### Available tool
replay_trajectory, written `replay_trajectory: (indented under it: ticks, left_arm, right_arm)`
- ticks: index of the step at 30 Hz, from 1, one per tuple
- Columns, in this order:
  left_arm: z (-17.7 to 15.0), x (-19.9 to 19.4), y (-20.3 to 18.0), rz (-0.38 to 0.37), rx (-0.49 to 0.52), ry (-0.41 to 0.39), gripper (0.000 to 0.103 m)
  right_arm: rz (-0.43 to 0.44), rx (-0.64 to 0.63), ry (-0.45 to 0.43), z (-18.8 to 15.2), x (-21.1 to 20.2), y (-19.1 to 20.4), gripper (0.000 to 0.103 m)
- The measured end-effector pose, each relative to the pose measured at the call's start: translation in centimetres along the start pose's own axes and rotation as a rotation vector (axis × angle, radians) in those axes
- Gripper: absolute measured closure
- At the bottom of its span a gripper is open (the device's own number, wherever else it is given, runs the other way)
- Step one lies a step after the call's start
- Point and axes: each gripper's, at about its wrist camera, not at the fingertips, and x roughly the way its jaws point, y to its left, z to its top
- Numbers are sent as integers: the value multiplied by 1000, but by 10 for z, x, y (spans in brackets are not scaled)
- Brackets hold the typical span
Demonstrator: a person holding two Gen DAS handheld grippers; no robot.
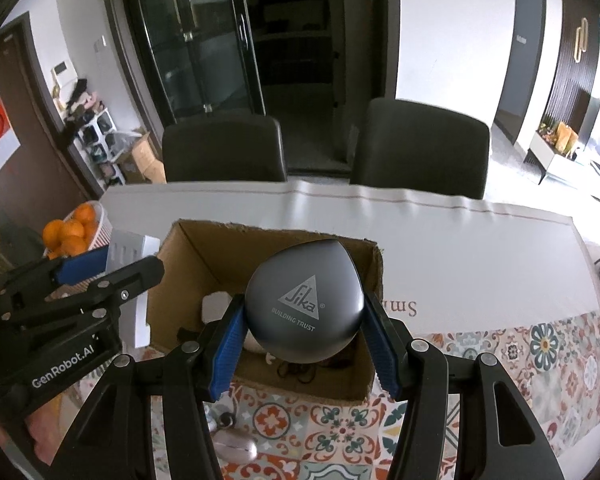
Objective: Organize rigid objects
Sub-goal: 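Carry white charger in left tool and Sika device in right tool over the box, then open both tools to drop charger and Sika device into the box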
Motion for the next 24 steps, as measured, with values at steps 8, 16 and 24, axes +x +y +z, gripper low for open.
replay_trajectory:
  ticks: [8, 16, 24]
  left_arm:
    - [3, 37, 4, 17, 0, 71, 56]
    - [0, 67, 5, 17, 10, 161, 56]
    - [-8, 77, 7, 20, 8, 196, 50]
  right_arm:
    - [5, 8, 93, 6, 37, -6, 46]
    - [36, 20, 188, 1, 71, -12, 46]
    - [35, 14, 228, -6, 85, -13, 45]
